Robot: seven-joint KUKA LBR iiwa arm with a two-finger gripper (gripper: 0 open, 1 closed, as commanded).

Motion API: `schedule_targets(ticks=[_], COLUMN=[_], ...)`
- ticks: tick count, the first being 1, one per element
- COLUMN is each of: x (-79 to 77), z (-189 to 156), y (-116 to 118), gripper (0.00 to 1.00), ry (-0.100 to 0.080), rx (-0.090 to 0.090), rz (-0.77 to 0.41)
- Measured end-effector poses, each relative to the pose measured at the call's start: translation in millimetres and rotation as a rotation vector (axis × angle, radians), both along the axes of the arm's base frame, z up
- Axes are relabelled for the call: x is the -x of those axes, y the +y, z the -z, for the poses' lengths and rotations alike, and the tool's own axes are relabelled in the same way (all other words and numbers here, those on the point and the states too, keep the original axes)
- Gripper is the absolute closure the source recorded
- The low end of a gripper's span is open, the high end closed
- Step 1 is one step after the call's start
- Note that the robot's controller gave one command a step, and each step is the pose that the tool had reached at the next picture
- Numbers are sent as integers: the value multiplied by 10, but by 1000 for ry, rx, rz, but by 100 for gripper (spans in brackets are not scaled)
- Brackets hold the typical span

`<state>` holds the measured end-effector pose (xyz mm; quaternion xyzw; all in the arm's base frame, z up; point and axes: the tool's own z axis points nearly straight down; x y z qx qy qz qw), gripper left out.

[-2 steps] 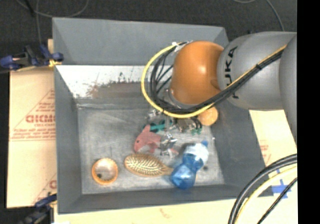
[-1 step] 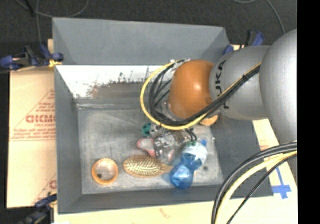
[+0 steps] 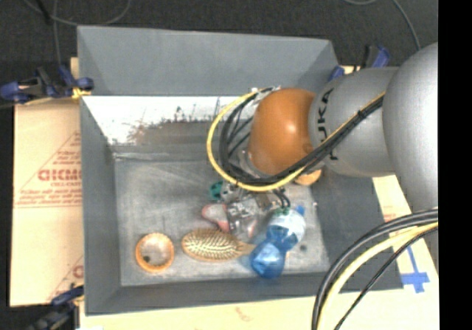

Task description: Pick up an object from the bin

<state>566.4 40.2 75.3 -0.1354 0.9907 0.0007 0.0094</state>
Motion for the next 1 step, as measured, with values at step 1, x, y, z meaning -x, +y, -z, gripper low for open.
schedule_targets(ticks=[1], x=[-36], z=[-1440], y=[299], gripper=[100], ry=[11], rx=[4], rz=[-24])
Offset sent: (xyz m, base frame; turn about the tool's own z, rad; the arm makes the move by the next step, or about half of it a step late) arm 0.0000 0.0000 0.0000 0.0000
